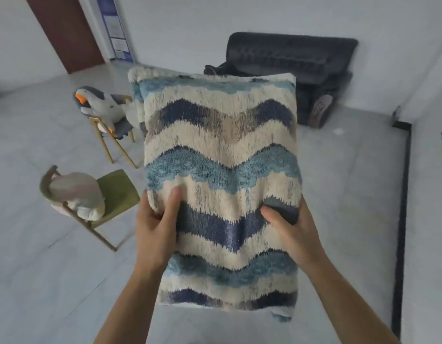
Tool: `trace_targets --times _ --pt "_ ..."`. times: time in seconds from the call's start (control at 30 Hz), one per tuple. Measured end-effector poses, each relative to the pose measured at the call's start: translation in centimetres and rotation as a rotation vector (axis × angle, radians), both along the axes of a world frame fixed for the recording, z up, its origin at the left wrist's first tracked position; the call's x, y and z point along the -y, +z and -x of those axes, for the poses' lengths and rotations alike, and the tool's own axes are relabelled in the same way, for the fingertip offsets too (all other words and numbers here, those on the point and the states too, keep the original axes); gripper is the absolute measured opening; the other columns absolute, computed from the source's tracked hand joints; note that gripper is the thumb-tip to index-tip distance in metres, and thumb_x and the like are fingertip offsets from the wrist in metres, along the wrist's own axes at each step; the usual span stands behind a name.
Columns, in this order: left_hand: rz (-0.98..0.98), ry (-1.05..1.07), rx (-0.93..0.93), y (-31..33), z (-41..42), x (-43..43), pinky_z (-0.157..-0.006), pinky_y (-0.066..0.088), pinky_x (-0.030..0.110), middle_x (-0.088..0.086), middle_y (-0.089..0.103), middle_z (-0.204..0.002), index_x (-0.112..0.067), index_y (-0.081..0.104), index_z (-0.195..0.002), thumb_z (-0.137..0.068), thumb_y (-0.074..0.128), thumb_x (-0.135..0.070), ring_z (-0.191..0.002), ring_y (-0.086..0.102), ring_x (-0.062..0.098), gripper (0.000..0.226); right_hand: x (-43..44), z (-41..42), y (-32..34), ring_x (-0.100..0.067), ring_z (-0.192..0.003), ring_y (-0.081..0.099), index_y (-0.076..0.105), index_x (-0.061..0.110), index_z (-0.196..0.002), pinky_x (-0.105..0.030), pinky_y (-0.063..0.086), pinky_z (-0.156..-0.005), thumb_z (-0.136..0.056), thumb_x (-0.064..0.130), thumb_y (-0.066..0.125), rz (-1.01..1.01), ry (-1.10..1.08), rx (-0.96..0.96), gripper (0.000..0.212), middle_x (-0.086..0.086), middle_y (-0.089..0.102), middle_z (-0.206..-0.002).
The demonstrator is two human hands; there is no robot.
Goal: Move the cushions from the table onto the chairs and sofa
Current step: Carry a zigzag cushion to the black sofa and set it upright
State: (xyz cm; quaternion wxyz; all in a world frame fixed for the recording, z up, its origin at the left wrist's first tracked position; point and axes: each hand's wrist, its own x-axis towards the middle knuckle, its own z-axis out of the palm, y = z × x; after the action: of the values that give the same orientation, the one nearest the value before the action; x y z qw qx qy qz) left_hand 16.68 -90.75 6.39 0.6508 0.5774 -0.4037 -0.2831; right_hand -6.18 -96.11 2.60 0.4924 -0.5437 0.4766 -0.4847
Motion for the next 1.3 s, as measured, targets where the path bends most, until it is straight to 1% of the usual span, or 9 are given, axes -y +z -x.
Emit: trace_targets --times 0.13,0.3,0.43,0.57,0.67,0.8,0.93,1.1,1.3 --pt "-0.002 -0.064 0.158 -2.2 2.0 11.3 -0.058 0.048 0.010 -0.004 0.065 -0.083 -0.011 0.059 -0.116 -0.097 0.066 -0.019 -0.064 0.060 -0.004 0.022 9.7 1.7 -1.5 -0.012 -0.106 0.071 0.054 0.028 -0.136 -0.033 0.059 -0.086 -0.084 0.031 0.080 0.049 -0.078 -0.057 0.058 0.006 0.072 -0.115" --pt "0.014 -0.166 0.096 -2.8 4.4 28.0 -0.074 0.055 0.017 -0.003 0.073 -0.104 -0.011 0.056 -0.130 -0.096 0.067 -0.026 -0.092 0.071 0.008 0.038 23.0 4.7 -0.1 0.000 -0.105 0.069 0.056 0.033 -0.133 -0.020 0.058 -0.081 -0.075 0.052 0.081 0.087 -0.212 -0.136 0.065 0.015 0.071 -0.115" --pt "0.001 -0.346 0.080 -1.2 9.4 41.1 -0.086 0.061 0.039 0.004 0.075 -0.113 -0.015 0.056 -0.132 -0.098 0.067 -0.032 -0.104 0.074 0.018 0.040 32.2 9.7 2.2 0.003 -0.104 0.067 0.058 0.031 -0.131 -0.012 0.055 -0.079 -0.070 0.061 0.085 0.122 -0.409 -0.142 0.073 0.017 0.071 -0.113" --pt "-0.024 -0.466 0.037 -0.6 15.9 51.5 -0.074 0.059 0.039 0.002 0.074 -0.106 -0.023 0.058 -0.128 -0.092 0.070 -0.045 -0.097 0.073 0.030 0.044 39.5 15.7 1.9 0.008 -0.105 0.065 0.057 0.034 -0.130 -0.007 0.052 -0.078 -0.070 0.061 0.084 0.115 -0.583 -0.128 0.071 0.023 0.069 -0.113" --pt "-0.036 -0.532 0.029 -1.9 21.9 60.7 -0.065 0.055 0.056 0.010 0.067 -0.091 -0.026 0.060 -0.124 -0.089 0.070 -0.048 -0.091 0.063 0.054 0.042 47.2 21.0 -0.2 0.012 -0.105 0.063 0.055 0.041 -0.126 -0.006 0.050 -0.081 -0.068 0.055 0.086 0.125 -0.694 -0.121 0.067 0.033 0.067 -0.109" --pt "-0.036 -0.583 0.047 -3.9 29.8 73.3 -0.083 0.057 0.065 0.006 0.073 -0.111 -0.027 0.058 -0.129 -0.090 0.071 -0.051 -0.102 0.070 0.037 0.048 59.3 28.1 -2.0 0.011 -0.105 0.062 0.055 0.034 -0.129 -0.014 0.050 -0.084 -0.072 0.054 0.080 0.135 -0.719 -0.097 0.065 0.022 0.067 -0.114" --pt "-0.066 -0.558 0.031 -2.6 34.0 85.2 -0.100 0.056 0.052 -0.003 0.071 -0.128 -0.024 0.052 -0.141 -0.091 0.072 -0.046 -0.119 0.068 0.016 0.058 72.4 33.4 -0.3 -0.006 -0.116 0.065 0.058 0.024 -0.135 -0.023 0.054 -0.093 -0.079 0.051 0.080 0.159 -0.631 -0.092 0.066 0.009 0.070 -0.122" --pt "-0.064 -0.416 -0.053 -1.5 35.7 99.1 -0.103 0.052 0.055 0.001 0.064 -0.138 -0.029 0.047 -0.146 -0.079 0.076 -0.064 -0.128 0.062 0.024 0.080 88.9 36.4 2.2 0.002 -0.111 0.065 0.056 0.030 -0.130 -0.014 0.053 -0.087 -0.075 0.043 0.079 0.182 -0.478 -0.094 0.061 0.018 0.069 -0.116" --pt "-0.047 -0.316 -0.068 -4.2 39.0 117.9 -0.098 0.053 0.058 -0.002 0.070 -0.127 -0.044 0.058 -0.128 -0.078 0.074 -0.069 -0.120 0.066 0.027 0.059 110.1 39.6 0.3 0.001 -0.112 0.065 0.055 0.031 -0.131 -0.018 0.054 -0.089 -0.073 0.048 0.079 0.224 -0.405 -0.137 0.065 0.020 0.069 -0.118"
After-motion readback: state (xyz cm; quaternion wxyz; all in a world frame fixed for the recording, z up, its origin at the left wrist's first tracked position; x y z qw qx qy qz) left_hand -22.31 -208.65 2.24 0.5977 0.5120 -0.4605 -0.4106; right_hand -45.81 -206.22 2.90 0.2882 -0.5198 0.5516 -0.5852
